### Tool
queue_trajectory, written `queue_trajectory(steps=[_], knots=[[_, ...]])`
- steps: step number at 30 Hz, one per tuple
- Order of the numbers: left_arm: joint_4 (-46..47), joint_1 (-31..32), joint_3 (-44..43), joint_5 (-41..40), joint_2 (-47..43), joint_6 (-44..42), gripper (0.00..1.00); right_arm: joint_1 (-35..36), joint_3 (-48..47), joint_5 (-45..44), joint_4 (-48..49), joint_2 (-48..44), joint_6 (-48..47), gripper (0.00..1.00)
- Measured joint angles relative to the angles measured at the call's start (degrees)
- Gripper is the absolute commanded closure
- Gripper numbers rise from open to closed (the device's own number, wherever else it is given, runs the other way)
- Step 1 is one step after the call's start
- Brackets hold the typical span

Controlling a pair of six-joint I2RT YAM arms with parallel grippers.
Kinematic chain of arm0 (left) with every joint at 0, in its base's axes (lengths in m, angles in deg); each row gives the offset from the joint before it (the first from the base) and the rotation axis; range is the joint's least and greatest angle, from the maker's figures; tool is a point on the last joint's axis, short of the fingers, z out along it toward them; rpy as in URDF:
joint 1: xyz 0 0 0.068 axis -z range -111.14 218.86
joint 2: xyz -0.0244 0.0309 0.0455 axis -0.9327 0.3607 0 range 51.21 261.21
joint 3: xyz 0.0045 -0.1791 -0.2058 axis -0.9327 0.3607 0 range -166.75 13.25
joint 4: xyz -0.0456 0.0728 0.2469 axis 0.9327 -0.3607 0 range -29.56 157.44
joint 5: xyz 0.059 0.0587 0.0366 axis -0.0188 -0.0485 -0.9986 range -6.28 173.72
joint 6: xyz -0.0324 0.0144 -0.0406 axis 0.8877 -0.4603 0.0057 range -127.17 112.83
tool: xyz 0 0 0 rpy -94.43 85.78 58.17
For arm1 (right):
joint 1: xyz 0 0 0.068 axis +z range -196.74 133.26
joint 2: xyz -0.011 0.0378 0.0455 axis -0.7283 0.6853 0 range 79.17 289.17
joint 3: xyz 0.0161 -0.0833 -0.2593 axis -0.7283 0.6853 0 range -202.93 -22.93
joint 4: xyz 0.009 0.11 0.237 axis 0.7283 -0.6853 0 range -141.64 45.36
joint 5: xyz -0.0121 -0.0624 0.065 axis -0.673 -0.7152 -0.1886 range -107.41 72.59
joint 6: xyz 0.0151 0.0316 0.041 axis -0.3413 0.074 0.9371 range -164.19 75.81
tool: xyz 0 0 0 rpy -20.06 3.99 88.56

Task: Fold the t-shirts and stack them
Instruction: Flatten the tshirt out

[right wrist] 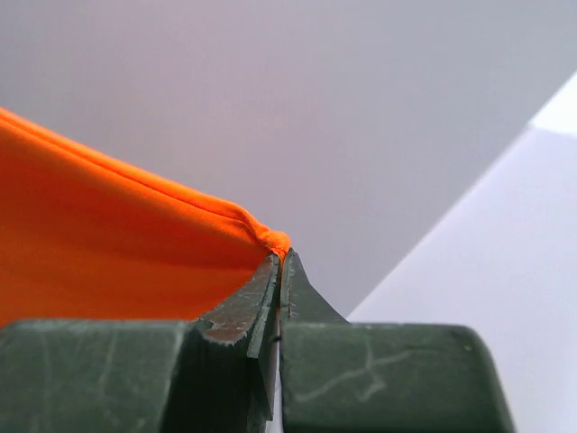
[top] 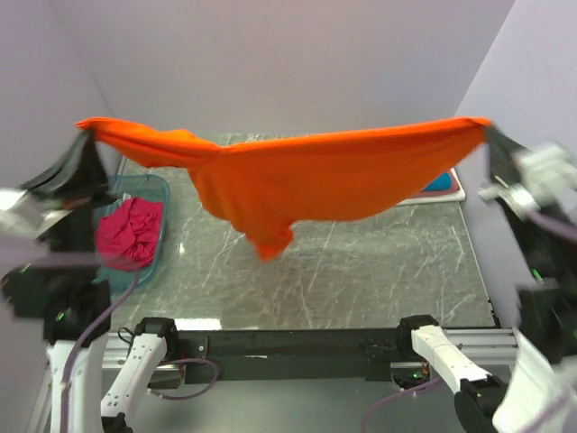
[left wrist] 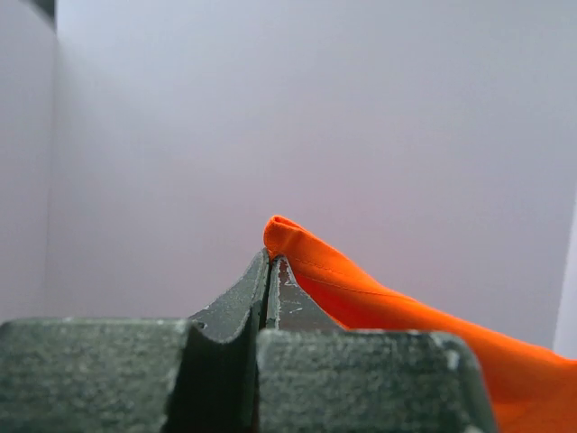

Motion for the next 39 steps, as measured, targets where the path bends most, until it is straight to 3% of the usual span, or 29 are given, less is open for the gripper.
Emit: queue_trajectory(steps=[6,12,15,21,25,29,33,39], knots=[[-2.2,0.0,-15.4,0.2,-1.4,1.6,0.99,0.0,-23.8,-3.8,-7.6,-0.2,-0.7,1.0],[-2.1,-0.6,-22.6,3.0,-0.5,2.5,0.99,0.0,-23.1,-6.7,-7.3,-2.3,-2.3,1.0],[-0.7,-0.7,-18.1,5.0,-0.3,3.6,0.99,0.0,-14.0,-7.8,-5.1,-3.3,-3.3,1.0],[3.0,-0.4,0.3,10.0,7.2,5.5,0.99,0.0,17.5,-8.4,2.5,-5.7,-3.7,1.0],[2.5,2.2,10.0,11.5,22.3,1.3,1.0,0.0,36.5,-6.7,9.9,-2.4,-2.3,1.0],[2.1,3.7,12.0,12.5,40.3,-3.4,1.0,0.0,50.1,-4.1,22.4,7.9,-0.6,1.0],[1.6,3.8,10.1,12.0,55.1,-6.5,1.0,0.0,53.5,-2.3,31.3,22.9,-0.7,1.0],[0.6,3.8,0.0,9.2,70.9,-8.4,1.0,0.1,44.2,-2.8,36.4,43.6,-0.9,1.0]])
